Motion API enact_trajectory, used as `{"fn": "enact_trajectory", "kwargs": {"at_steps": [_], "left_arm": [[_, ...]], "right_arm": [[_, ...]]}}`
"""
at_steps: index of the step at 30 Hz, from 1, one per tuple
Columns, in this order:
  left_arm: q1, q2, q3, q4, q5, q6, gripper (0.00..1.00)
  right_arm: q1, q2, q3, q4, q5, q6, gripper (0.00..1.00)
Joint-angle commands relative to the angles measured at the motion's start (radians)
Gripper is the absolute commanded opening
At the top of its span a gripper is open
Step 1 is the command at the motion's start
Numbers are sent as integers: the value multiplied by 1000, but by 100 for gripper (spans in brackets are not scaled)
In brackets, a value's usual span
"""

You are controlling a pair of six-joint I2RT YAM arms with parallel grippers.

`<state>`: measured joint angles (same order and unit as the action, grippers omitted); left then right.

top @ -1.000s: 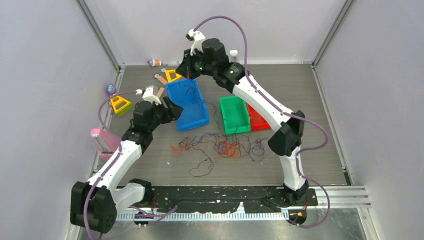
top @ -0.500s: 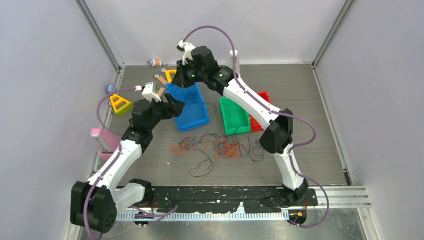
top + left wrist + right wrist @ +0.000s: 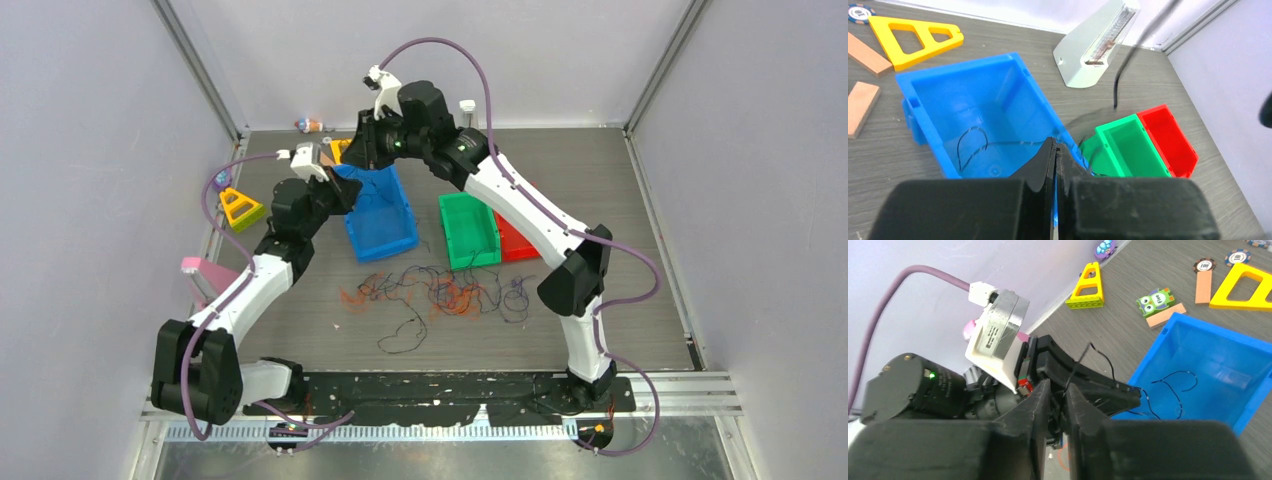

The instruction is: Untangle the cables

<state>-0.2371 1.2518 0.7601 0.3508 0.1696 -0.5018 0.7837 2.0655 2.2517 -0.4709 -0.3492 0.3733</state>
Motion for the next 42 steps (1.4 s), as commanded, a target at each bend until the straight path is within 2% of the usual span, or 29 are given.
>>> {"fn": "enact_trajectory", "kwargs": {"at_steps": [1,2,4,12,16,23,25,30,32,37,42], "left_arm": [[6,-13,59,52,-49,15,0],[10,-14,72,10,-64,12,0],[25,-10,104,-85,-83,2,0],[68,7,149,-208,-16,-11,0],[69,25,186,-249,5,-7,0],[71,34,211,-304,55,-2,0],[70,18,215,-362,49,1,13],[63,-71,166,-495,50,6,58],[48,-134,117,-531,41,30,67],[18,-291,-6,-612,10,46,76],[7,-394,-167,-558,101,-26,78]], "right_arm": [[-1,-96,-58,46,4,-7,52],[-9,-114,-94,47,31,-18,69],[-26,-147,-154,54,58,-38,76],[-60,-299,-477,122,203,-220,79],[-61,-332,-609,183,281,-301,73],[-64,-299,-655,187,315,-318,73],[-63,-288,-658,162,332,-311,73],[-63,-321,-733,144,330,-213,73],[-63,-353,-789,152,327,-157,73],[-63,-454,-1005,308,330,46,65],[-61,-488,-1181,526,325,187,61]]}}
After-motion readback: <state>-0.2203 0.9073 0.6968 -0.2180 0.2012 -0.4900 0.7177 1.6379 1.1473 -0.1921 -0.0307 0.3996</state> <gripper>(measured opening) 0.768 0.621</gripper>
